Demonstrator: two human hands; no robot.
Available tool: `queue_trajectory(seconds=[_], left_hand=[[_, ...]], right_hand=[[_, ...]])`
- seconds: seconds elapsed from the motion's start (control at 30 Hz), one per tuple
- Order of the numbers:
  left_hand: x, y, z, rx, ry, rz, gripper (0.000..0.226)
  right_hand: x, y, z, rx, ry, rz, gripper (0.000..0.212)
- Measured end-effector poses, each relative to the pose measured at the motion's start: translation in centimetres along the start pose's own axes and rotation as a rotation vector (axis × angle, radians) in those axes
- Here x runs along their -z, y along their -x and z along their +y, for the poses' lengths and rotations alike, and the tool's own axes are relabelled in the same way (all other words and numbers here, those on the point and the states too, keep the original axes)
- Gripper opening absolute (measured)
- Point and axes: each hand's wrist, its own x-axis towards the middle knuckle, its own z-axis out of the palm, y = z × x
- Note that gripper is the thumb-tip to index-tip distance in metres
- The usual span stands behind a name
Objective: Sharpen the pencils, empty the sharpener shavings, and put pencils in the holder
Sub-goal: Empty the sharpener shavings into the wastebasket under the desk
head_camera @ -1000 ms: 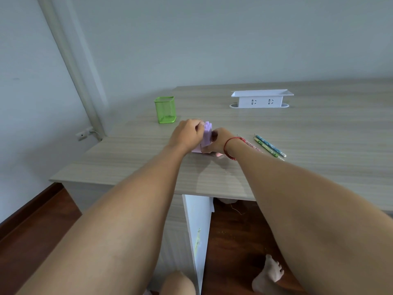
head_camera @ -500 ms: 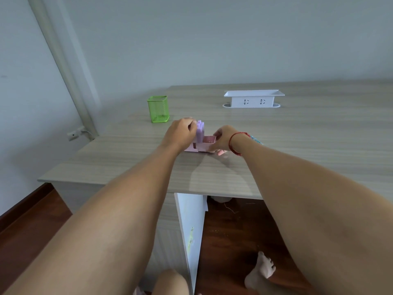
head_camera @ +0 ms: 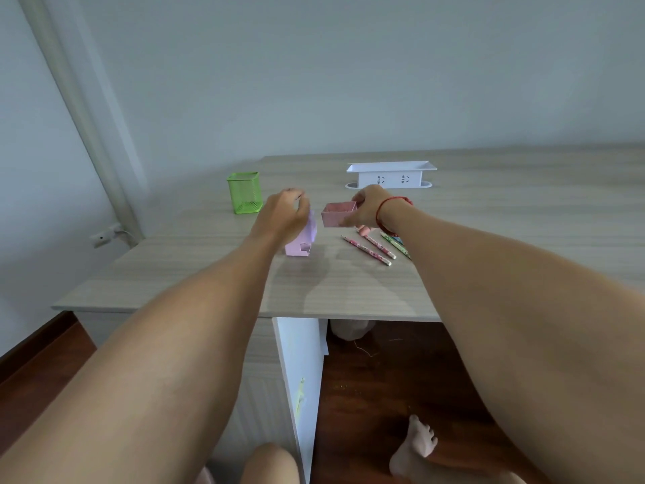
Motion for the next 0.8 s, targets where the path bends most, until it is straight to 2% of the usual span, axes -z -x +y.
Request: queue_trajectory(seconds=[0.13, 0.3, 0.37, 0.5, 0.67, 0.8], left_hand=[[1.3, 0.2, 1.6, 0.003, 0.016, -0.028, 0.033], [4.8, 1.8, 3.3, 0.033, 0.079, 0.009, 0.026], [6.7, 2.8, 3.3, 0.067, 0.068, 0.050, 0.030], [10.7, 5.6, 1.8, 0.154, 0.023, 0.140, 0.033], [15.5, 10.3, -1.0, 0.268, 0.015, 0.287, 0.036], [18.7, 14.5, -3.7, 0.357, -0.004, 0.383, 0.037]], right_hand=[[0.6, 1.3, -2.6, 0.083, -0.021, 0.027, 0.081], [0.0, 3.4, -6.3, 0.139, -0.023, -0.010, 0.063], [-0.9, 4.4, -7.7, 0.173, -0.036, -0.034, 0.049], [-3.7, 6.2, -10.9, 0.240, -0.119, -0.112, 0.064], [-9.0, 8.5, -15.3, 0.289, -0.192, -0.240, 0.040], [-14.1, 10.7, -18.0, 0.357, -0.226, -0.333, 0.047]])
